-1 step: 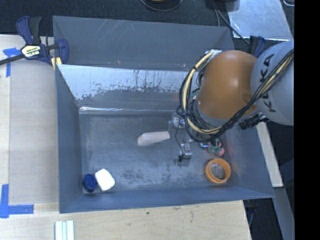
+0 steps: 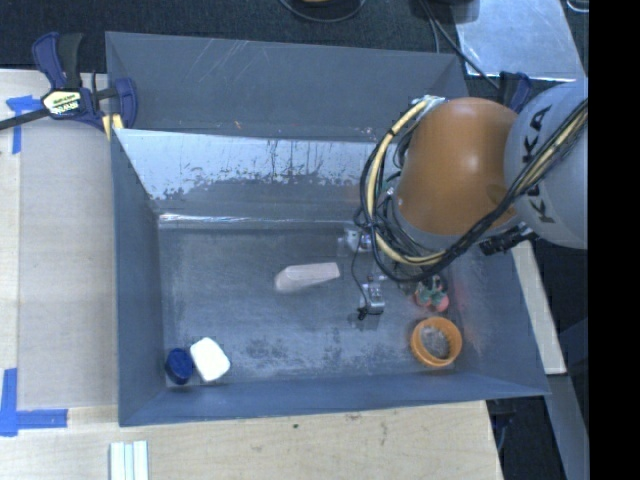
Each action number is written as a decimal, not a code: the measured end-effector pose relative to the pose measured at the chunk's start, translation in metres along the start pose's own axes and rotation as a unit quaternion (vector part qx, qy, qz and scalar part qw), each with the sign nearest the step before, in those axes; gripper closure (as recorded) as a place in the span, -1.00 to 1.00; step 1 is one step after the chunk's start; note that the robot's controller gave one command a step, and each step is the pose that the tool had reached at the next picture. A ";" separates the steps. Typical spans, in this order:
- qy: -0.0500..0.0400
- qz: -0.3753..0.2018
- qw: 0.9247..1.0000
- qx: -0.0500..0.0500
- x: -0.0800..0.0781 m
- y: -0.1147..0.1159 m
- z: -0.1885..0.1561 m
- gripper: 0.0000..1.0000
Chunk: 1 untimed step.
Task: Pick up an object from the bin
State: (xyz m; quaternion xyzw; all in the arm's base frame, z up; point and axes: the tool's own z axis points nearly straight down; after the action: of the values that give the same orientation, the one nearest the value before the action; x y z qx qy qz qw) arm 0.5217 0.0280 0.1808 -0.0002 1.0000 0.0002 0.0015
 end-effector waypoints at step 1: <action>0.000 0.000 1.000 0.000 -0.002 0.000 0.001 -1.00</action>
Offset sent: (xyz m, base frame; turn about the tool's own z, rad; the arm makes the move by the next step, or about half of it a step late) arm -0.0115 -0.0247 -0.0178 0.0177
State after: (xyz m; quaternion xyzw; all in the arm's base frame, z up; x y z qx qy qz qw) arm 0.5237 0.0283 0.1803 -0.0004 1.0000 0.0002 0.0014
